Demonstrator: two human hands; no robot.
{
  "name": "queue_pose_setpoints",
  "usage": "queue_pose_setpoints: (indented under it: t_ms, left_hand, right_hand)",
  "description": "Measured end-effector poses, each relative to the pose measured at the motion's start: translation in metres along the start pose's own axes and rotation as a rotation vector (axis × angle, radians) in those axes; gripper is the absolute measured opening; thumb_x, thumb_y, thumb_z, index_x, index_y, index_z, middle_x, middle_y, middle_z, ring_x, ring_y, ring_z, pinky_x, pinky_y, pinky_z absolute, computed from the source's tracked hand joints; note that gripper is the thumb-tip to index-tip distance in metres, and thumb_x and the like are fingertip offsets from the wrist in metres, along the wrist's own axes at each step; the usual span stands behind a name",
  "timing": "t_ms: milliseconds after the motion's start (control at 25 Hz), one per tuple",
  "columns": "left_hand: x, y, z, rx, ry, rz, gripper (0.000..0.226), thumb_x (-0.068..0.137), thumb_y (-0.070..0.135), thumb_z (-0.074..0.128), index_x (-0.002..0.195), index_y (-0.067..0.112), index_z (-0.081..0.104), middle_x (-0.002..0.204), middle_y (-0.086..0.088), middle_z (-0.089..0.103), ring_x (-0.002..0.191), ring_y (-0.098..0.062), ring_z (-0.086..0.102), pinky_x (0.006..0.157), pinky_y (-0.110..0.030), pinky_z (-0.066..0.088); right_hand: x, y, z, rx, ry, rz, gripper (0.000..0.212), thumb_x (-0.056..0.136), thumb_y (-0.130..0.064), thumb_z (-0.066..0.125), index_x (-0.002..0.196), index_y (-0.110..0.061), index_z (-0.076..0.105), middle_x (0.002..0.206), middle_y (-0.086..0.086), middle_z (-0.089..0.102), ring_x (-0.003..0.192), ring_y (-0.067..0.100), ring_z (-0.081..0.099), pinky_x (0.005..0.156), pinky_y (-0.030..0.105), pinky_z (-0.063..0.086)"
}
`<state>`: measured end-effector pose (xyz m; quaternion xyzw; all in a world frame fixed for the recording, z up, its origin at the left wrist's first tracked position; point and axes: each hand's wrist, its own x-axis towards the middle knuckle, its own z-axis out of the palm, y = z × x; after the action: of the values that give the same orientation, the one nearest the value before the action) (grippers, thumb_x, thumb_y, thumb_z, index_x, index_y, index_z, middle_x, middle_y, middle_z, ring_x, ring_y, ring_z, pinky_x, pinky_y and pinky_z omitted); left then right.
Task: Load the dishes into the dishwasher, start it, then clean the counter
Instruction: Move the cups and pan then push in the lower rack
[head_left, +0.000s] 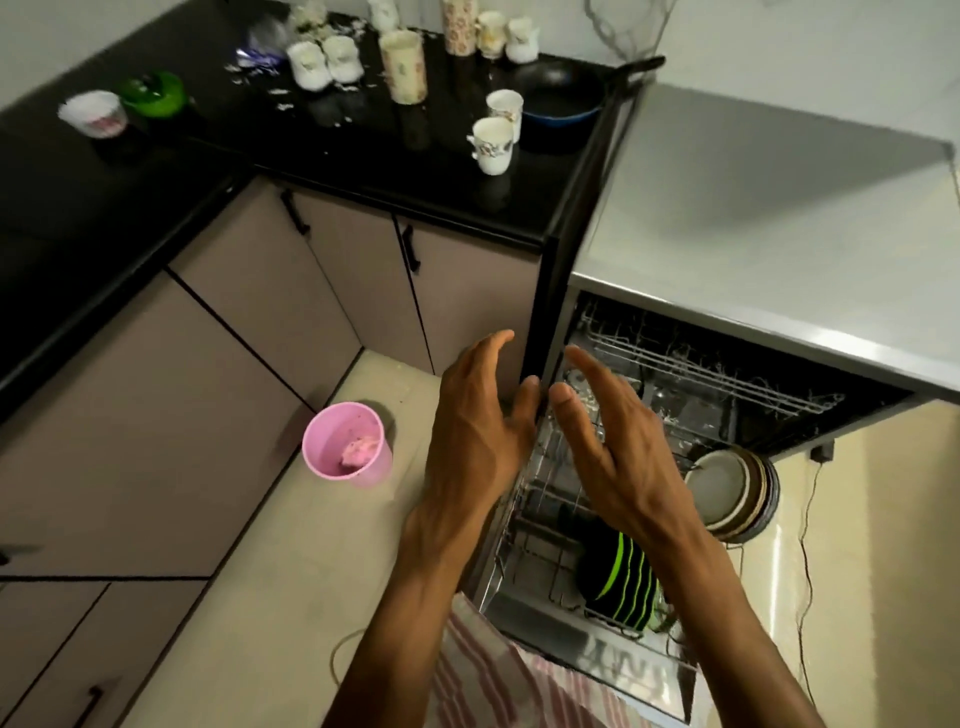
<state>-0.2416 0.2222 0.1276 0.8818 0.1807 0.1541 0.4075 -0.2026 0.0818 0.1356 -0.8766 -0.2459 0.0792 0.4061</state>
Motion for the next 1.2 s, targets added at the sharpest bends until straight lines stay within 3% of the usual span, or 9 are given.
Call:
queue_pose_setpoints:
  t_ms: [120,200,400,600,760,920,1080,1200]
  left_hand:
    - [0.012,-0.007,-0.021,-0.015,0.035,0.009,0.053,0.094,0.039,0.057,0.142,0.025,0.039,0.144,0.003,0.045,0.132,-0.008,0.039,0.084,0.001,0.021]
    - [0.022,-0.011,-0.037,-0.022,0.043,0.026,0.053,0.094,0.038,0.057,0.143,0.025,0.039,0.144,0.002,0.045,0.128,-0.002,0.035,0.084,0.002,0.021]
    - [0.061,-0.047,-0.097,-0.032,0.036,0.051,0.054,0.094,0.037,0.059,0.143,0.024,0.039,0.145,0.002,0.045,0.133,-0.011,0.039,0.097,-0.017,0.031]
    - [0.099,-0.088,-0.158,-0.027,-0.027,0.036,0.057,0.093,0.038,0.057,0.144,0.027,0.035,0.146,0.002,0.042,0.132,-0.01,0.038,0.095,-0.018,0.032]
    - [0.119,-0.115,-0.195,-0.051,-0.068,0.047,0.055,0.095,0.038,0.055,0.144,0.027,0.035,0.147,0.002,0.039,0.131,-0.009,0.037,0.094,-0.02,0.034]
    - [0.137,-0.127,-0.209,-0.058,-0.071,0.042,0.055,0.094,0.038,0.054,0.145,0.026,0.034,0.147,0.002,0.039,0.12,0.002,0.03,0.092,-0.019,0.034]
    - [0.159,-0.13,-0.207,-0.088,-0.111,-0.004,0.055,0.095,0.039,0.053,0.145,0.027,0.033,0.149,0.001,0.037,0.134,-0.014,0.037,0.093,-0.021,0.034]
    - [0.176,-0.132,-0.202,-0.078,-0.114,-0.023,0.056,0.095,0.04,0.052,0.145,0.028,0.033,0.15,0.002,0.036,0.135,-0.015,0.037,0.092,-0.022,0.034]
  right_hand:
    - [0.016,-0.021,0.011,-0.004,0.004,-0.041,0.075,0.09,-0.071,0.024,0.151,-0.026,0.03,0.153,-0.002,0.038,0.134,0.001,0.032,0.113,0.032,0.032]
    - [0.028,-0.033,0.02,0.011,0.009,-0.064,0.076,0.09,-0.071,0.023,0.15,-0.026,0.03,0.153,-0.003,0.039,0.135,0.002,0.033,0.114,0.035,0.033]
    - [0.07,-0.08,0.065,0.028,0.059,-0.065,0.082,0.087,-0.078,0.019,0.15,-0.027,0.031,0.15,0.001,0.042,0.135,0.016,0.043,0.11,0.049,0.038]
    - [0.106,-0.131,0.116,0.064,0.11,-0.051,0.077,0.089,-0.077,0.024,0.148,-0.028,0.034,0.118,0.019,0.062,0.107,0.031,0.063,0.097,0.053,0.047]
    - [0.126,-0.16,0.147,0.058,0.125,-0.063,0.07,0.093,-0.072,0.027,0.148,-0.029,0.033,0.129,0.004,0.057,0.103,0.029,0.063,0.092,0.052,0.05]
    - [0.144,-0.173,0.16,0.031,0.126,-0.067,0.067,0.095,-0.067,0.028,0.148,-0.028,0.034,0.134,0.001,0.054,0.11,0.027,0.06,0.1,0.055,0.044]
    - [0.166,-0.168,0.162,0.027,0.13,-0.041,0.066,0.095,-0.067,0.028,0.148,-0.029,0.034,0.141,-0.002,0.05,0.109,0.027,0.062,0.104,0.053,0.041]
    - [0.188,-0.162,0.161,0.028,0.127,-0.046,0.066,0.095,-0.069,0.026,0.148,-0.03,0.032,0.146,-0.003,0.046,0.102,0.034,0.064,0.101,0.055,0.043]
